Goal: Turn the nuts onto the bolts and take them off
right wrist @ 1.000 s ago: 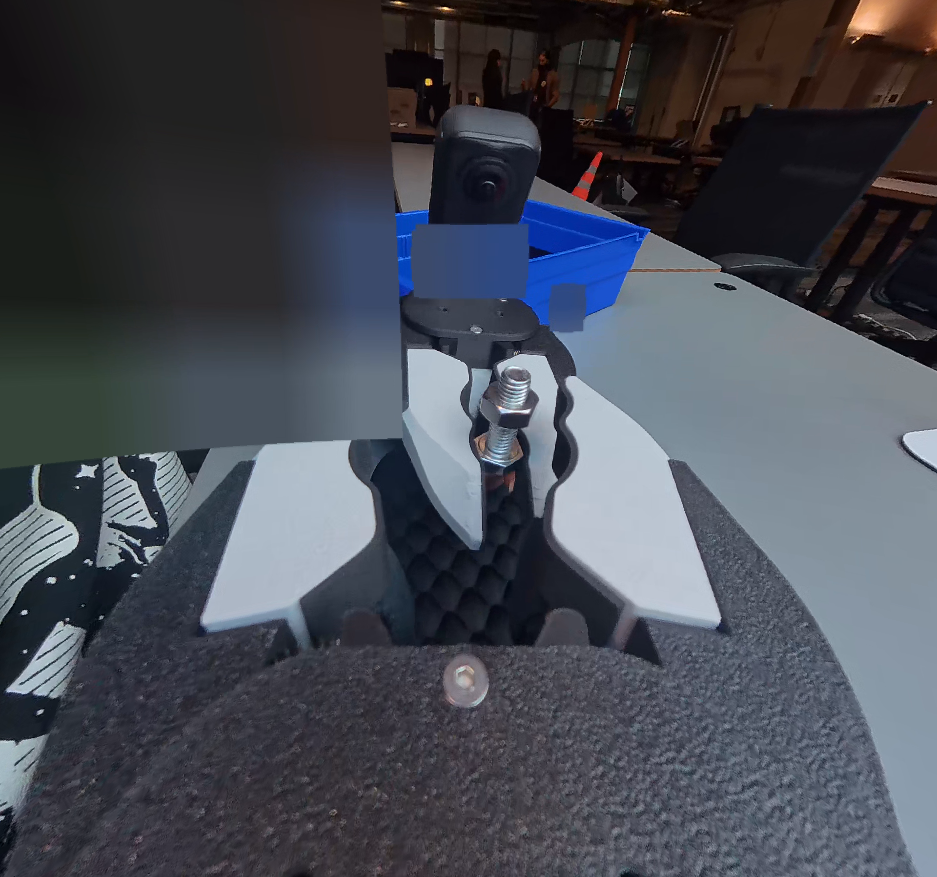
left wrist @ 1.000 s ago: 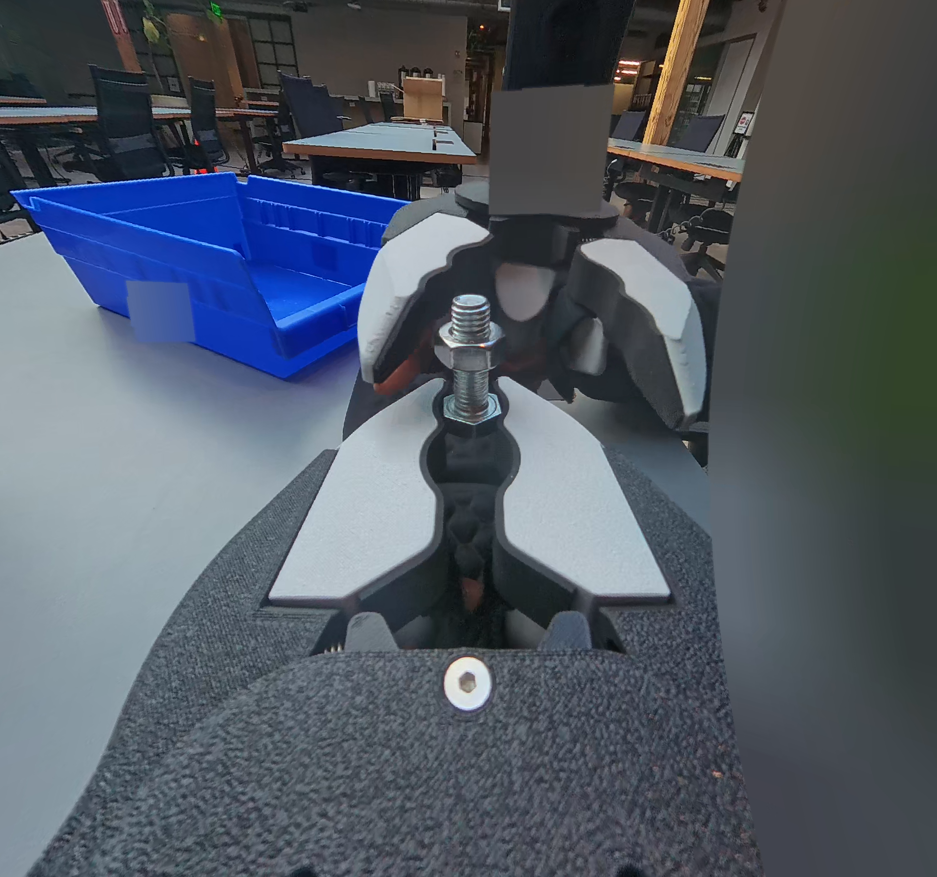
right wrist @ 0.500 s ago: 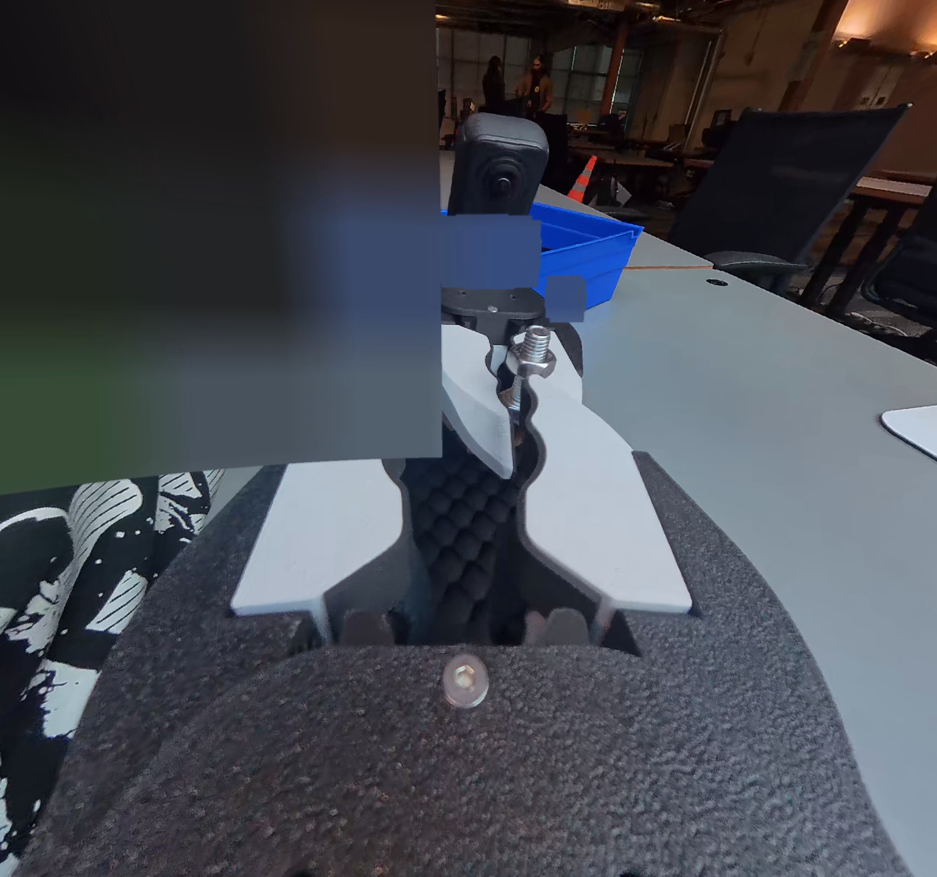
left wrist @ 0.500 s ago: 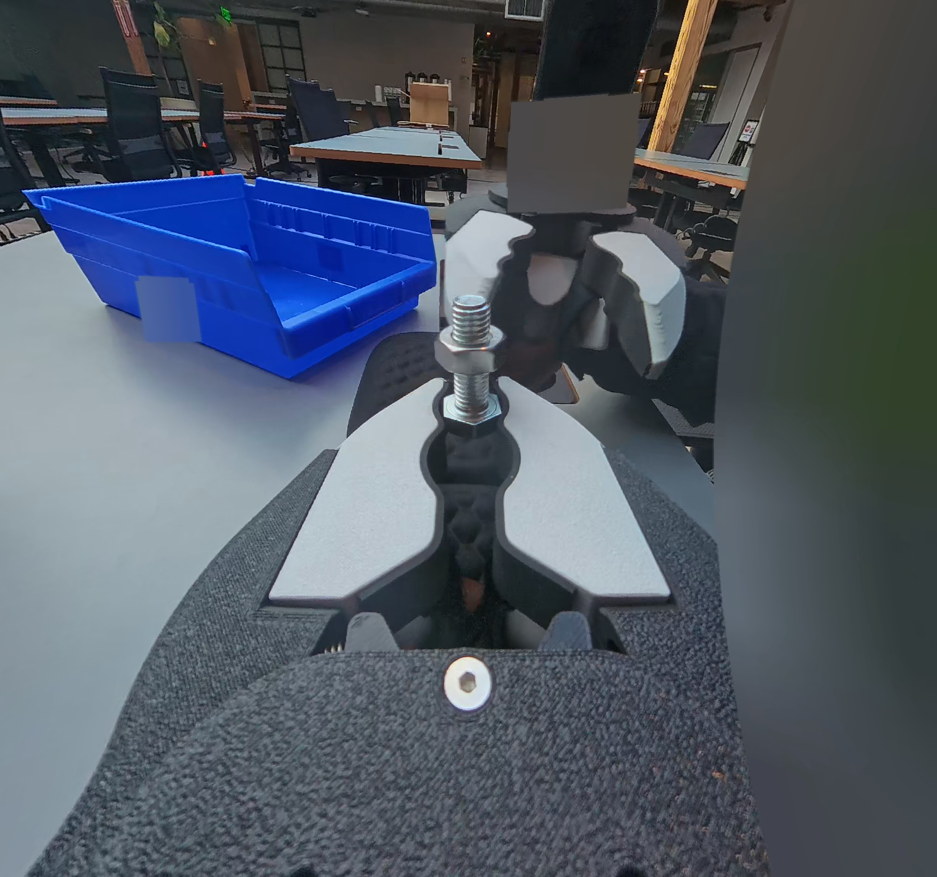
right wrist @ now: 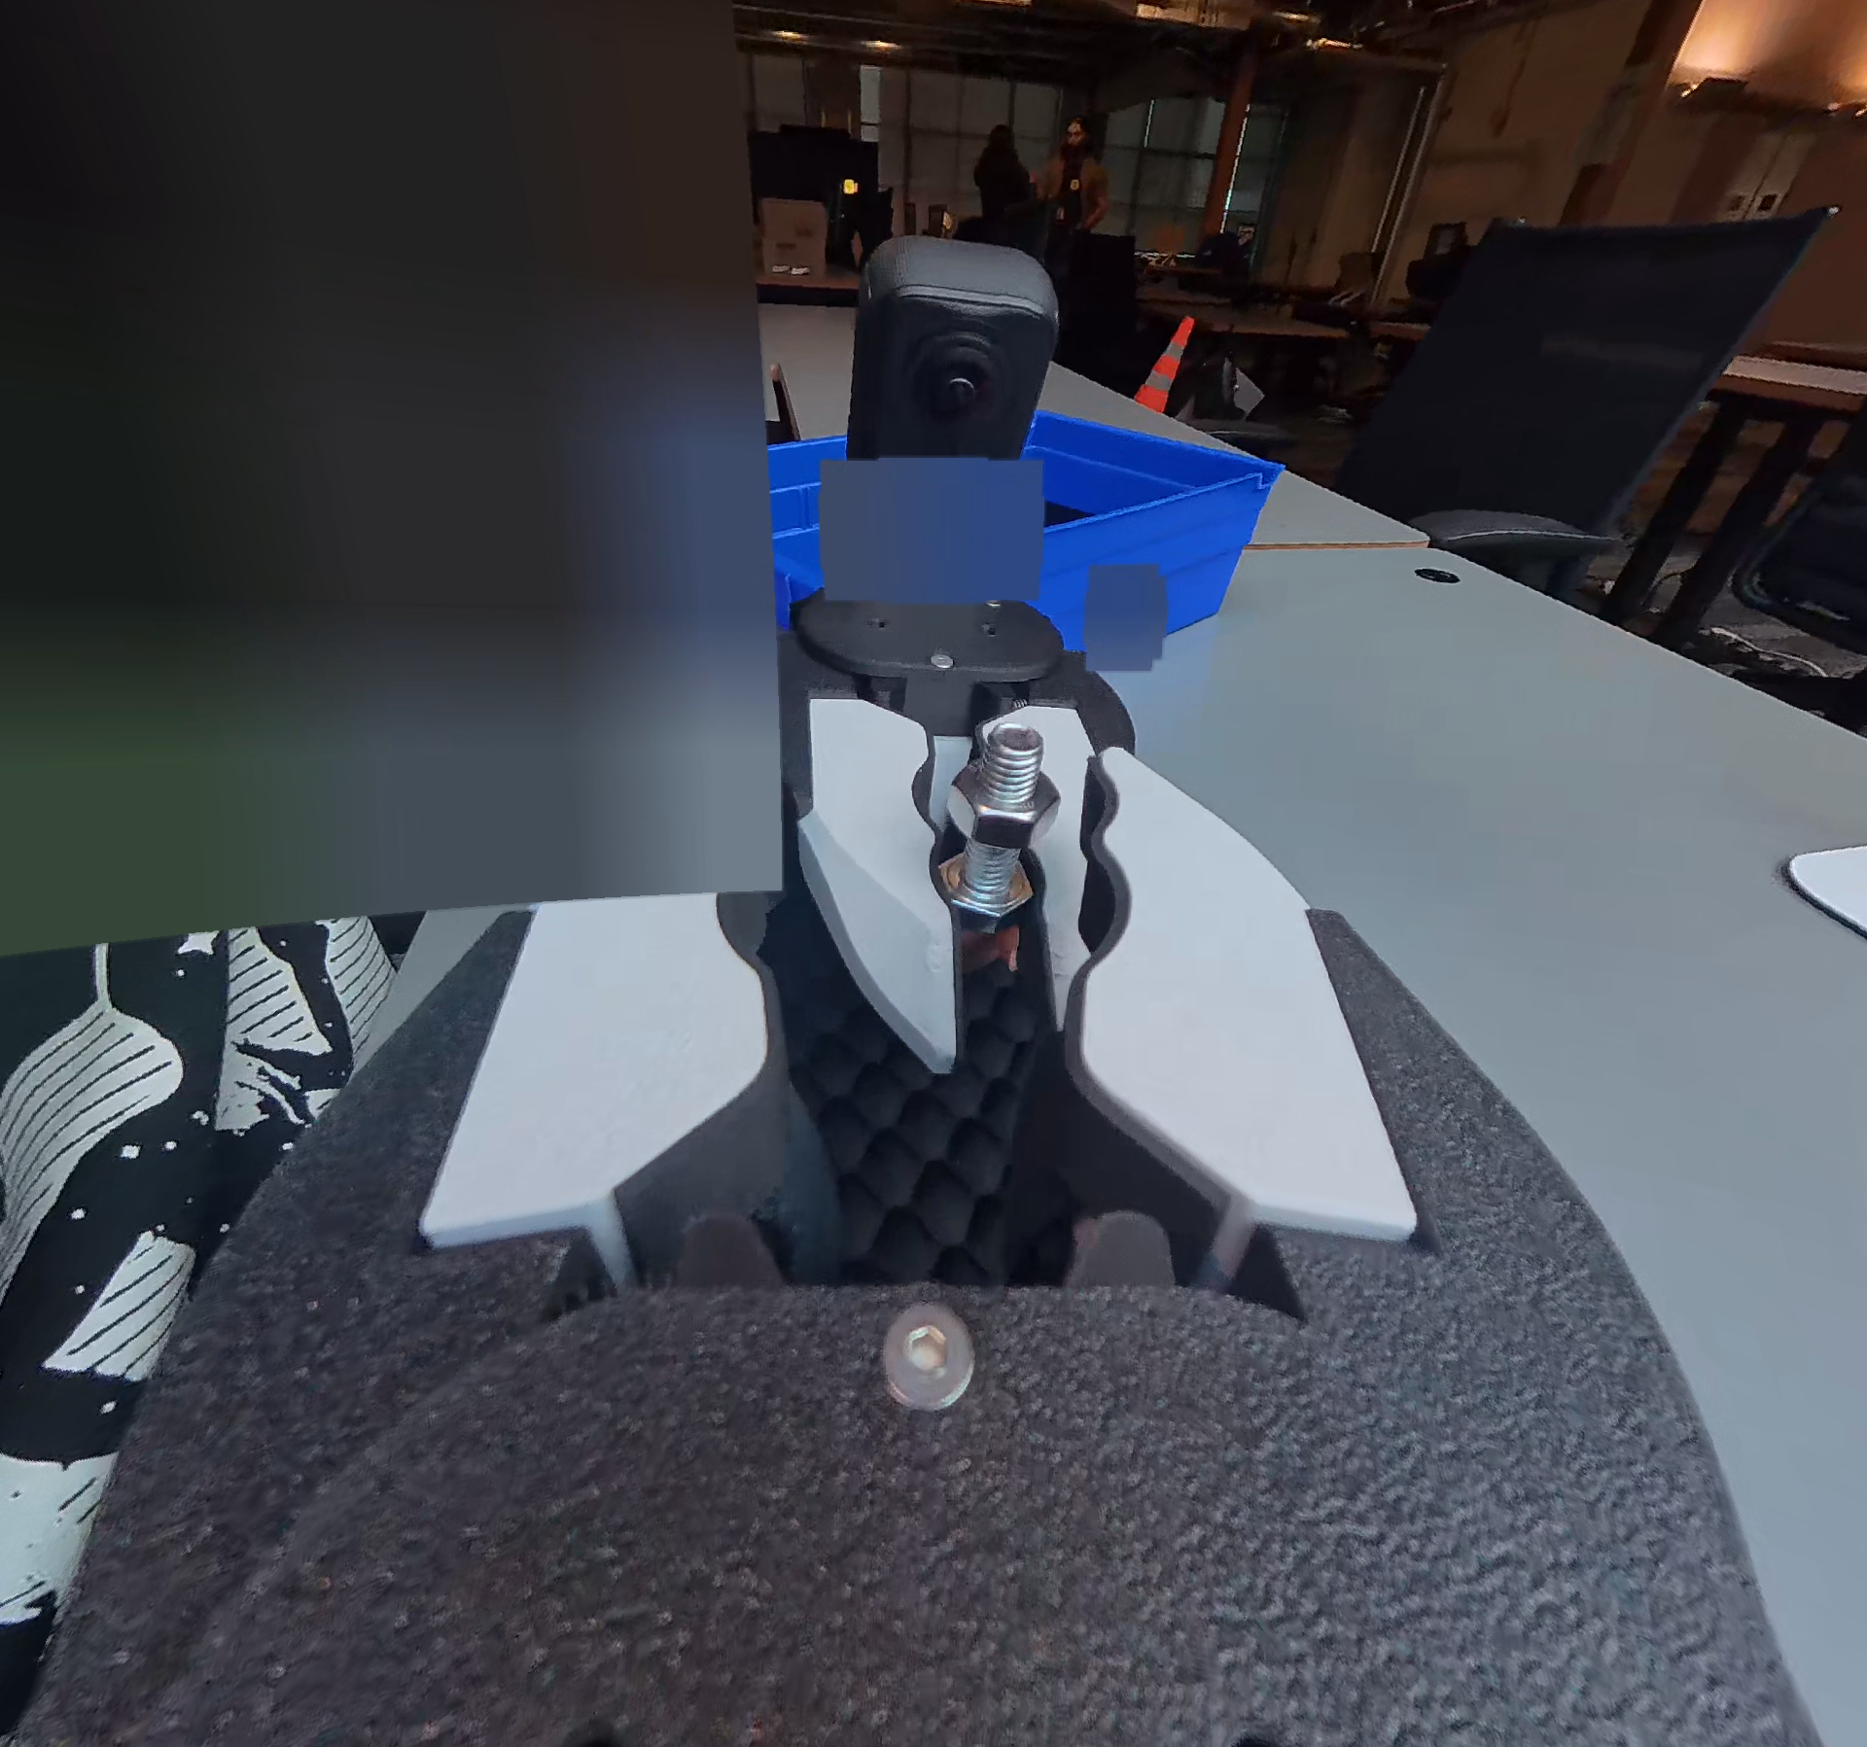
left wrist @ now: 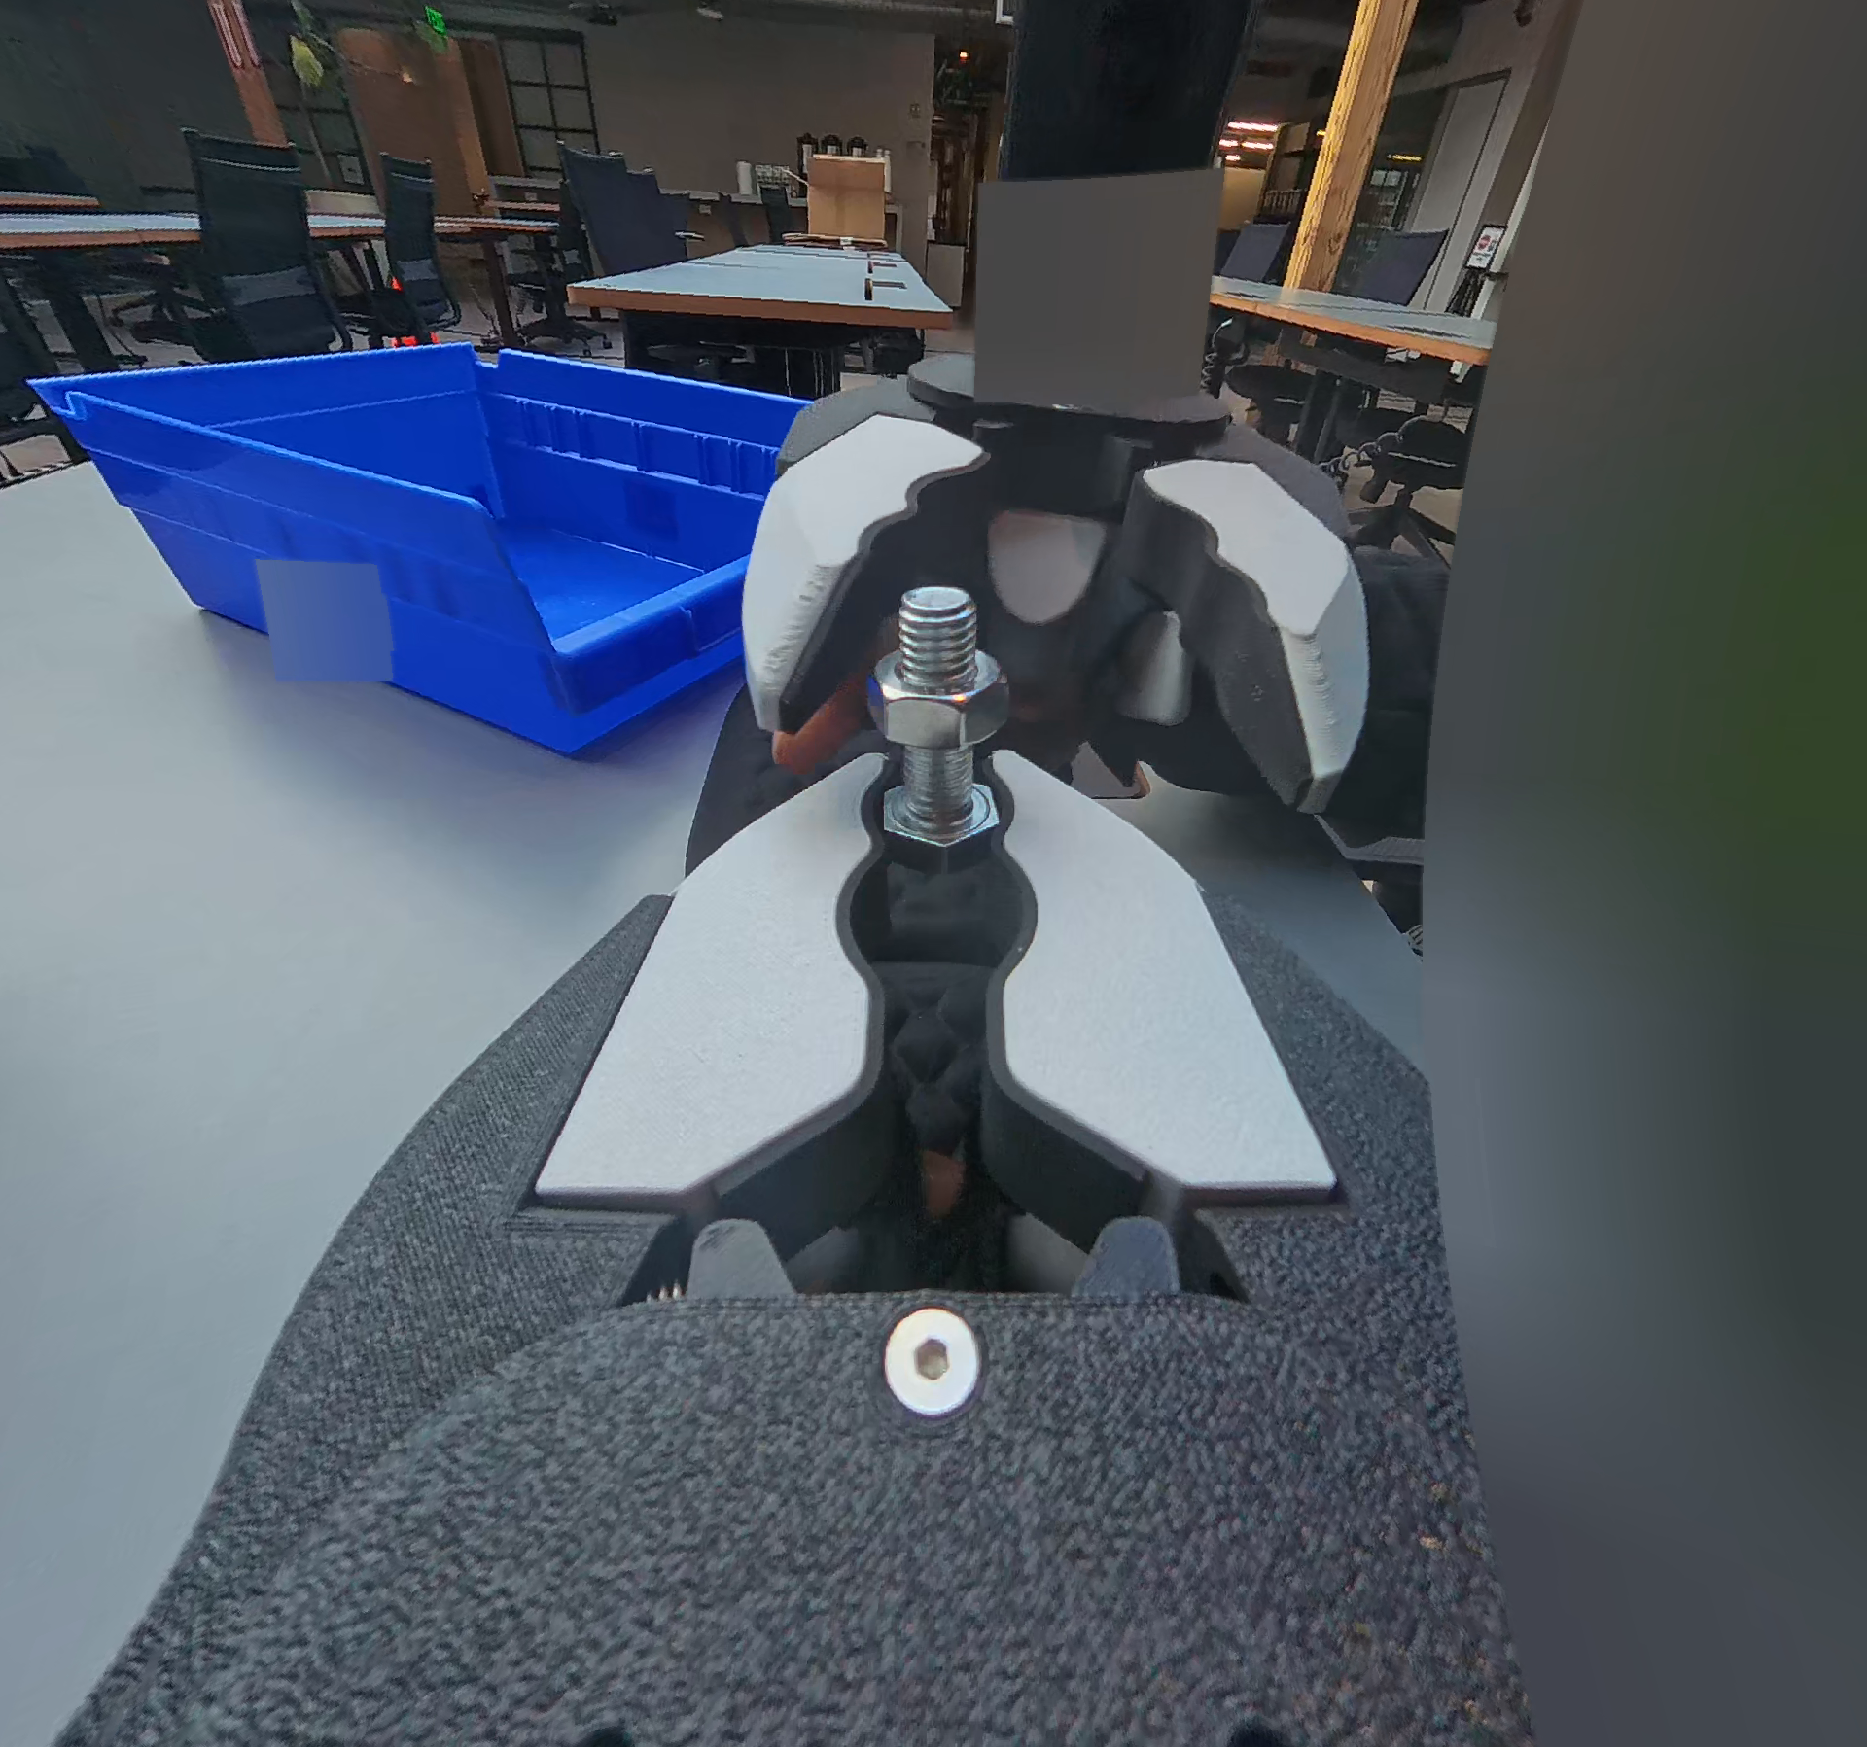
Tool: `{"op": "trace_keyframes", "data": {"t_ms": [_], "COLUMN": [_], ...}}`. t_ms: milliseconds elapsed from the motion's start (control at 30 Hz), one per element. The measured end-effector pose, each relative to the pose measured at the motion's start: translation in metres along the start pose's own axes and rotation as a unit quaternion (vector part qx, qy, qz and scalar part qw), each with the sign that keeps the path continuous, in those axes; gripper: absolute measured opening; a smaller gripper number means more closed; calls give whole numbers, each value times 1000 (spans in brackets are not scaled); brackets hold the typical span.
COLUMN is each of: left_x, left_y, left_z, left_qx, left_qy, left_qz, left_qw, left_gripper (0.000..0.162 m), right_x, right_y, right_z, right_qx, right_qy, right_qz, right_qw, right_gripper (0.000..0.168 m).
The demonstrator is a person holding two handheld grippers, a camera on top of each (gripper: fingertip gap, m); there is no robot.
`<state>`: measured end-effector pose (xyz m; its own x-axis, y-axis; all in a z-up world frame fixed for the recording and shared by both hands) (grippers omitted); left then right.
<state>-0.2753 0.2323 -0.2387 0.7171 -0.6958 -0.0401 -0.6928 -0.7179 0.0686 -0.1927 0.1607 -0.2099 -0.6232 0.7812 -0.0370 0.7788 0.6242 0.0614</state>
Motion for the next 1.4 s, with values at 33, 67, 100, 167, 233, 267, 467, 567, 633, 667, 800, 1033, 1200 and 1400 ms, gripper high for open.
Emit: {"op": "trace_keyframes", "data": {"t_ms": [33,67,100,167,233,267,467,567,633,667,800,1033,1200,1400], "left_x": [0,0,0,0,-1,-1,-1,-1,0,0,-1,0,0,-1], "left_y": [0,0,0,0,-1,-1,-1,0,0,0,0,0,0,0], "left_z": [0,0,0,0,0,0,0,0,0,0,0,0,0,0], "left_qx": [0,0,0,-1,-1,-1,-2,-1,0,0,-1,0,0,0], "left_qy": [0,0,0,2,3,3,4,3,1,1,3,2,2,4], "left_qz": [0,0,-1,-2,-3,-3,-4,-3,-2,-2,-4,-4,-4,-5], "left_qw": [1000,1000,1000,1000,1000,1000,1000,1000,1000,1000,1000,1000,1000,1000], "left_gripper": [14,14,14,14,14,14,14,14,14,14,14,14,14,14], "right_x": [2,2,3,1,-4,-7,-24,-21,-14,-11,-3,-18,-15,-15], "right_y": [0,-1,-1,-2,-2,-1,1,5,6,5,1,4,5,3], "right_z": [0,0,0,0,1,1,0,-1,1,1,3,3,4,3], "right_qx": [0,0,-1,-2,-2,-1,4,12,18,18,-3,0,9,-5], "right_qy": [1,1,0,0,0,0,11,20,14,10,-5,-4,1,-6], "right_qz": [-2,-3,-3,-3,0,4,7,21,18,13,2,12,21,16], "right_qw": [1000,1000,1000,1000,1000,1000,1000,1000,1000,1000,1000,1000,1000,1000], "right_gripper": [60,60,60,58,55,55,37,46,52,54,54,37,48,42]}}
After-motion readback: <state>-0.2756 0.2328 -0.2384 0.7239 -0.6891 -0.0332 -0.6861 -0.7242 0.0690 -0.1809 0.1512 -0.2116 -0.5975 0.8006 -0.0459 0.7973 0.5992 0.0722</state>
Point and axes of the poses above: each gripper's, where its closed fingertips meet, x out along the fingers, z out of its underside, y = z × x across the jaws, the point moved 8 cm from there along -x, back along the fingers, and after that the axes turned 14 degrees about z, right-handed, at the moved point
